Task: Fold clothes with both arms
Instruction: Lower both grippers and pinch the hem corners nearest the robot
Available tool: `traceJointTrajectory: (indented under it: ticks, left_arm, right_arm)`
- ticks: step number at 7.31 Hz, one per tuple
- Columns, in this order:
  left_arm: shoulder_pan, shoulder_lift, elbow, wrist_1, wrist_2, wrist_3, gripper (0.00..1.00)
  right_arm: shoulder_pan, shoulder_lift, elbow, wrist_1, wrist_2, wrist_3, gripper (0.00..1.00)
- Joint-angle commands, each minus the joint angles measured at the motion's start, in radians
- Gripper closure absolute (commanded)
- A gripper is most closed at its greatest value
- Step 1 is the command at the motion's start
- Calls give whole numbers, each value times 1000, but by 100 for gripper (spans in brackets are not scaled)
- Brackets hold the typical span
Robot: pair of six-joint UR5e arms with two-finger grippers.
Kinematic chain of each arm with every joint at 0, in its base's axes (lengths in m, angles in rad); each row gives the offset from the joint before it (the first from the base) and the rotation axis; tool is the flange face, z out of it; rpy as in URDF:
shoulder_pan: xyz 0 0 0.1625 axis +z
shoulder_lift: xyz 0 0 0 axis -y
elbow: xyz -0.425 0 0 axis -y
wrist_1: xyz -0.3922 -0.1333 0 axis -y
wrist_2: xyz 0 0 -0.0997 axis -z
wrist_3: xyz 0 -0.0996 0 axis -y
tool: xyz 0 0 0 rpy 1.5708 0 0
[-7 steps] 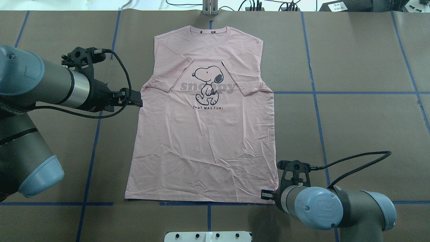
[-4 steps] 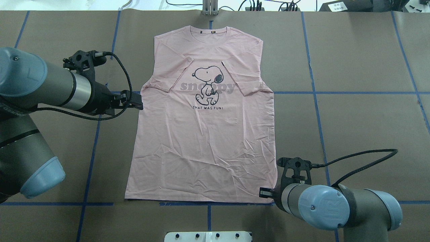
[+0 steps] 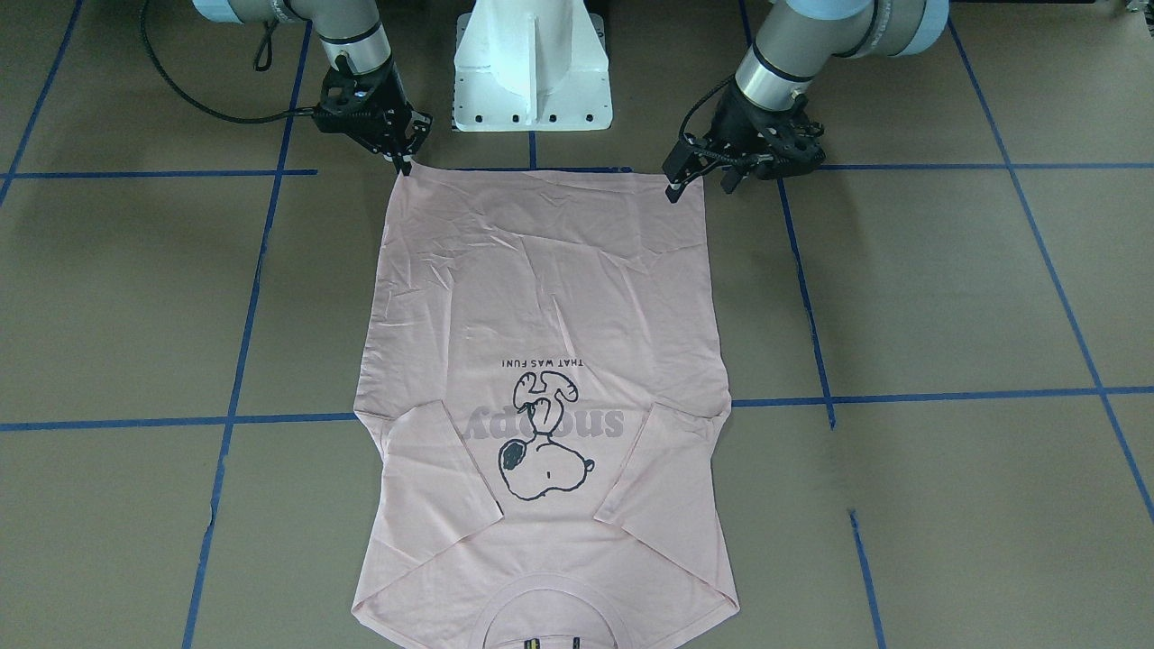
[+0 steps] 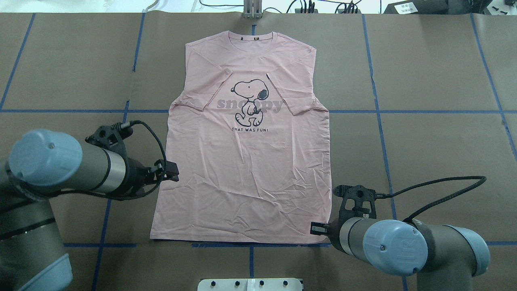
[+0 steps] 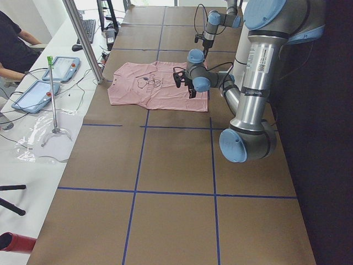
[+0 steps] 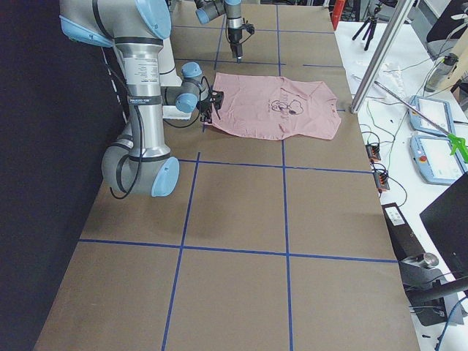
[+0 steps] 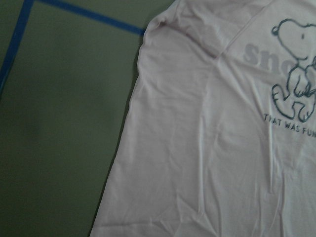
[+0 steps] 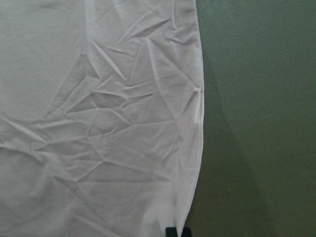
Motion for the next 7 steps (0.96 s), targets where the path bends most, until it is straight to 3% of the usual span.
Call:
traceJointTrajectory:
  ticks: [1, 3, 7]
  left_arm:
    - [189, 36, -2, 19, 183, -193, 1]
    - [240, 42, 22, 77, 254, -229, 1]
    - [274, 42, 50, 132, 279, -243, 2]
  right_arm:
    - [3, 3, 1, 3, 0, 2, 100]
    - [6, 3, -2, 4, 1, 2, 100]
    - [6, 3, 1, 4, 1, 2, 100]
